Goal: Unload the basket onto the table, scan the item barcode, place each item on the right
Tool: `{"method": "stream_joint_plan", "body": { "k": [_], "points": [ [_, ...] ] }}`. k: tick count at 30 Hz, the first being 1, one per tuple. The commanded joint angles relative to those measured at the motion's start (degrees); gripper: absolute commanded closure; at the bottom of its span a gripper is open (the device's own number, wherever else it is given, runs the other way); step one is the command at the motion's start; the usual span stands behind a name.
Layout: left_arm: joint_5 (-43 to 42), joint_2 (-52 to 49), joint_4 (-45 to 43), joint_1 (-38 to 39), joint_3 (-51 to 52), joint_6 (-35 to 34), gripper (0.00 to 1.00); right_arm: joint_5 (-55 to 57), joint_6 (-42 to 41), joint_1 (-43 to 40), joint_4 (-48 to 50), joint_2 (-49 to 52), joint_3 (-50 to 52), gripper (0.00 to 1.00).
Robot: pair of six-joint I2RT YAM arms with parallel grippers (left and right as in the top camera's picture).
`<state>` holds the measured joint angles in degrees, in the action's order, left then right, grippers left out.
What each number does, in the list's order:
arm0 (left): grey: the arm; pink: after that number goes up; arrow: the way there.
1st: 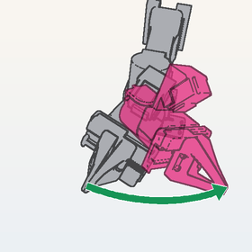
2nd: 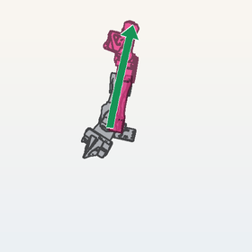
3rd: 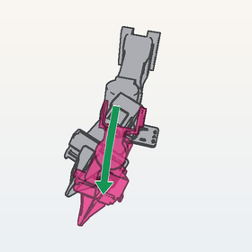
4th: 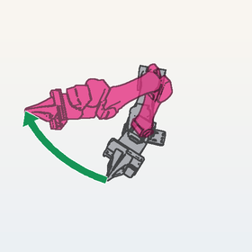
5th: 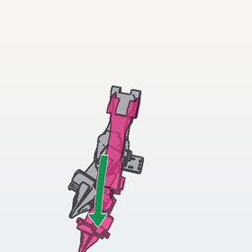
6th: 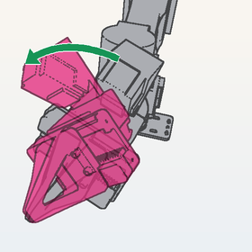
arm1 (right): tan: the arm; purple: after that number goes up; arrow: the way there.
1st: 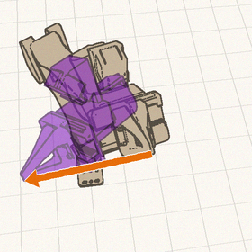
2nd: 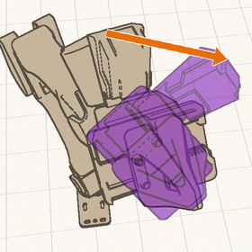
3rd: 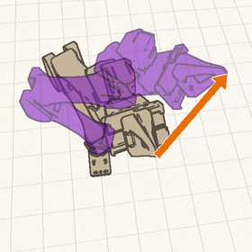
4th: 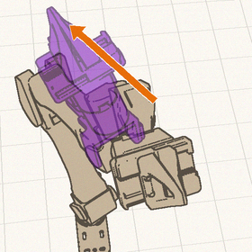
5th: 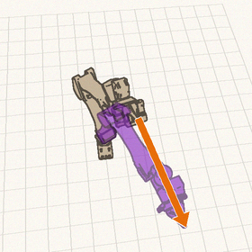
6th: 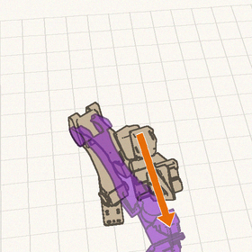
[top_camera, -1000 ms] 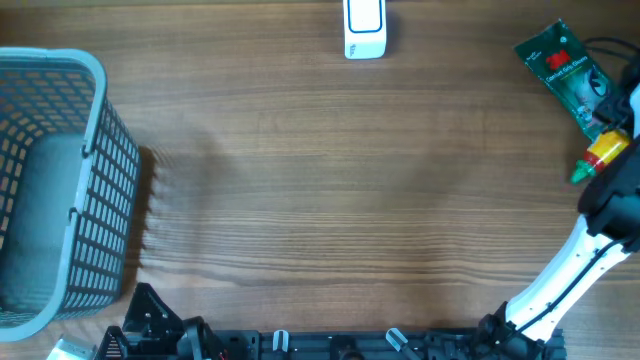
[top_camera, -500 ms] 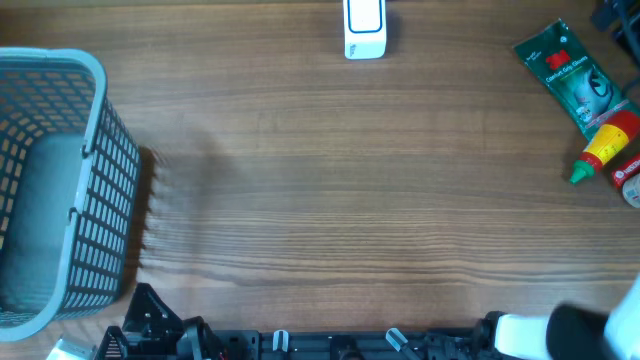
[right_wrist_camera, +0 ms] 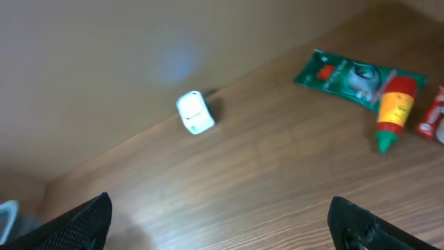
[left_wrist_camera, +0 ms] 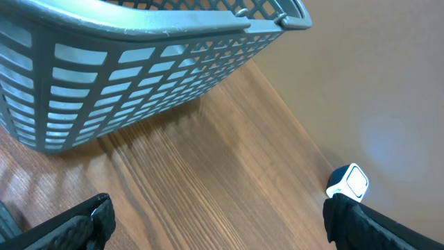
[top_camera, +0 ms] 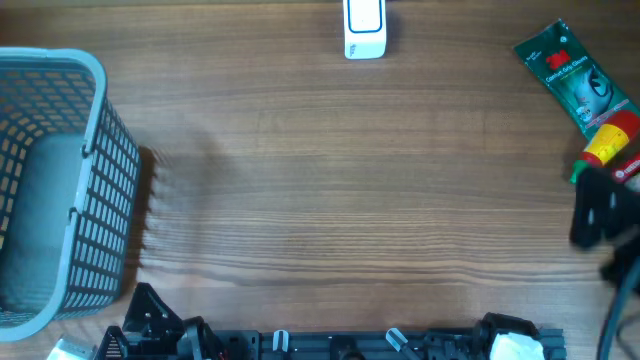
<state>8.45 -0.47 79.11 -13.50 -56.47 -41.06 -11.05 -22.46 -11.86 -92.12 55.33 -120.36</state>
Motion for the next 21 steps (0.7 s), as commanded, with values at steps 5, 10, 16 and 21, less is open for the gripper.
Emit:
{"method": "stream_joint_plan", "body": {
  "k": [5, 10, 16, 21],
  "points": [
    [-0.09, 0.17, -0.20, 0.15, -0.04, 0.07, 0.00, 1.75, -0.22, 0.28, -0.02, -6.10, 3.41, 0.00],
    [-0.07, 0.17, -0.20, 0.15, -0.04, 0.07, 0.00, 0.63, 13.79, 0.26, 0.02, -6.10, 13.16, 0.00],
    [-0.09, 0.17, -0.20, 0.17, -0.04, 0.07, 0.00, -12.07, 21.42, 3.56, 40.22, -19.82, 51.95, 0.01],
    [-0.09, 0.17, -0.20, 0.15, -0.04, 0.07, 0.00, -13.49, 20.76, 12.28, 82.99, -43.91, 88.28, 0.00]
  ]
}}
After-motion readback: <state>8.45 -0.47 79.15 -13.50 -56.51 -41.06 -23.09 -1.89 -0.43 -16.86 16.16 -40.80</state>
